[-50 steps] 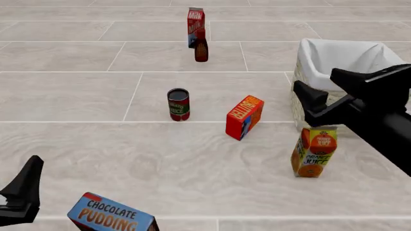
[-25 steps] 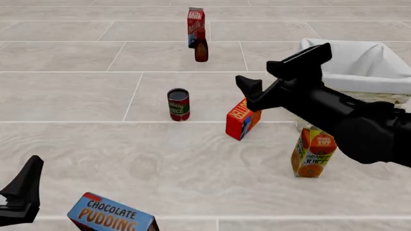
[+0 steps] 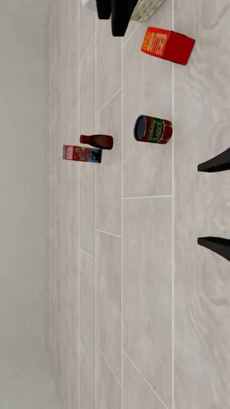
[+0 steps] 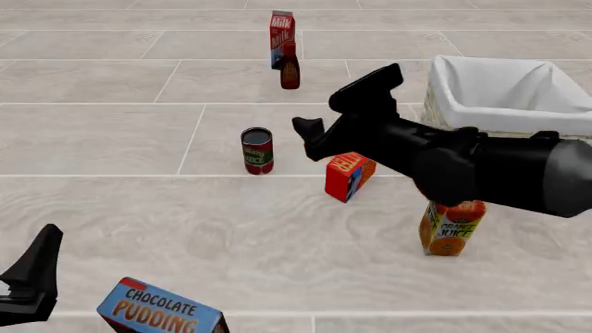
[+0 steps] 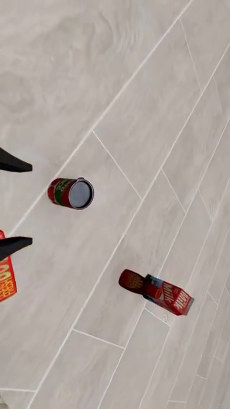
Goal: Pick the tomato sauce and place it in the basket.
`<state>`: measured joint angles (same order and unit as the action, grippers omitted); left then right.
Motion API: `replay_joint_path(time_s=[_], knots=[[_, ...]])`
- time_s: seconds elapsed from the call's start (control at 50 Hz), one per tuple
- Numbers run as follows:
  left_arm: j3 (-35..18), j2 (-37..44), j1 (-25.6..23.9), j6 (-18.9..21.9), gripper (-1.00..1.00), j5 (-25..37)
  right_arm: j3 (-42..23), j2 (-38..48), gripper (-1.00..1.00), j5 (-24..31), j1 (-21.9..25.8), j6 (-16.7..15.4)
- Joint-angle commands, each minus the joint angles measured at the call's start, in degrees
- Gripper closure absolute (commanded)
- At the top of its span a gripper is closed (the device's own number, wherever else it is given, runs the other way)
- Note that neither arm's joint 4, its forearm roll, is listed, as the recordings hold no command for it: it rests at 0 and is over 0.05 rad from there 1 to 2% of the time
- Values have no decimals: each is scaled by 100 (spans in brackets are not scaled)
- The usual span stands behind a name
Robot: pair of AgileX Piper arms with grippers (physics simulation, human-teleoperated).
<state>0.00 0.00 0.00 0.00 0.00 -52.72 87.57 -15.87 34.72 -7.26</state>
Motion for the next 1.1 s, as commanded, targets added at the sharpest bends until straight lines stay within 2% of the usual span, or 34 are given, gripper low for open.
replay_joint_path(time_s=[0.02, 0.5, 1.1], knots=[[0, 0, 0, 0, -100, 0, -349, 466, -100, -7, 171, -9], [0, 0, 0, 0, -100, 0, -1499, 1776, -100, 176, 185, 150], [0, 0, 0, 0, -100, 0, -1925, 2513, -100, -174, 105, 270]])
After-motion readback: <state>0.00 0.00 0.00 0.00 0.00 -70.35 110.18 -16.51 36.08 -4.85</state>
